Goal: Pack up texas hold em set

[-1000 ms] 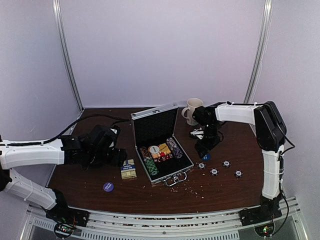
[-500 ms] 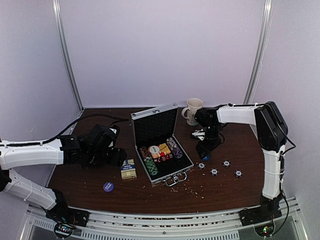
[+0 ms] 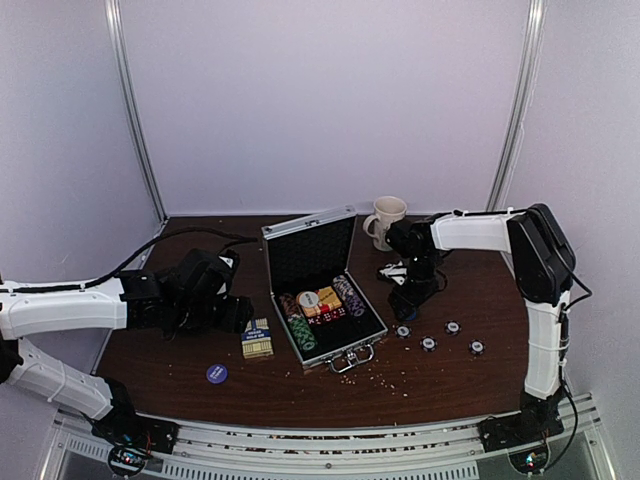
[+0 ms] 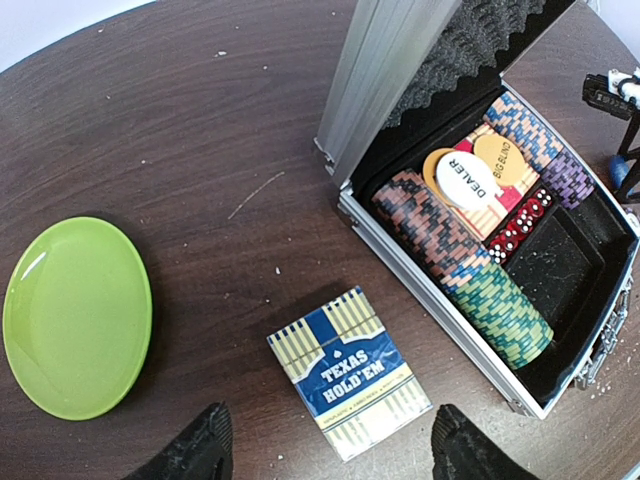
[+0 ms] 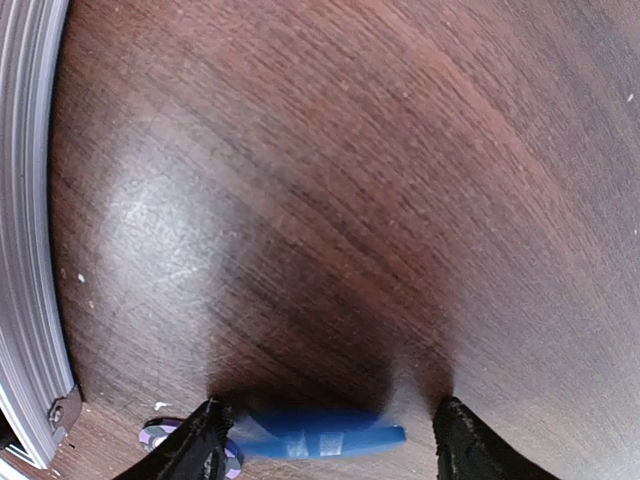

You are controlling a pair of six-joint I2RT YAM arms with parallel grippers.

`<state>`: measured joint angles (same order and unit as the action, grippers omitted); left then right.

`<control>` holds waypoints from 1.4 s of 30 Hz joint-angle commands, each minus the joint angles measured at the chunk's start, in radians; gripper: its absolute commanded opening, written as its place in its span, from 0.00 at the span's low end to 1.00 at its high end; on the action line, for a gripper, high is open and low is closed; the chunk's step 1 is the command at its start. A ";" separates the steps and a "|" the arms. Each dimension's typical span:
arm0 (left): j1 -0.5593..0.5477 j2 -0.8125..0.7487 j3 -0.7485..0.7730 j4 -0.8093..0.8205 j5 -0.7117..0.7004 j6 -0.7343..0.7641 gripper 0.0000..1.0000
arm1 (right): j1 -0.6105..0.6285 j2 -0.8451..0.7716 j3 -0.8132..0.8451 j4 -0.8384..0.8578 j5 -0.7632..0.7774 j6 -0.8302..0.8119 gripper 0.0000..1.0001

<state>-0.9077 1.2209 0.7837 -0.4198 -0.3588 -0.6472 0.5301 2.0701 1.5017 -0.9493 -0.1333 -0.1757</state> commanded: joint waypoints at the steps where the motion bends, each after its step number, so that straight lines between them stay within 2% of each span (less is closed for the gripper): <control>1: 0.002 -0.012 0.003 0.021 -0.002 -0.015 0.70 | 0.010 0.005 -0.028 0.009 -0.002 0.009 0.68; 20: 0.002 -0.016 0.002 0.022 -0.003 -0.007 0.70 | 0.011 -0.007 -0.017 0.038 0.025 0.011 0.39; 32: 0.001 -0.013 0.000 0.025 -0.008 -0.005 0.70 | 0.057 -0.239 -0.058 0.027 0.056 -0.006 0.40; 36: 0.002 -0.009 0.001 0.029 -0.007 -0.003 0.70 | 0.135 -0.224 -0.020 0.017 0.017 -0.018 0.40; 42: 0.002 -0.050 -0.015 0.018 -0.024 -0.022 0.70 | 0.214 -0.099 0.147 -0.012 -0.017 -0.015 0.40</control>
<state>-0.9077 1.2114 0.7834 -0.4194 -0.3607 -0.6537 0.7052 1.8957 1.5398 -0.9436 -0.1242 -0.1848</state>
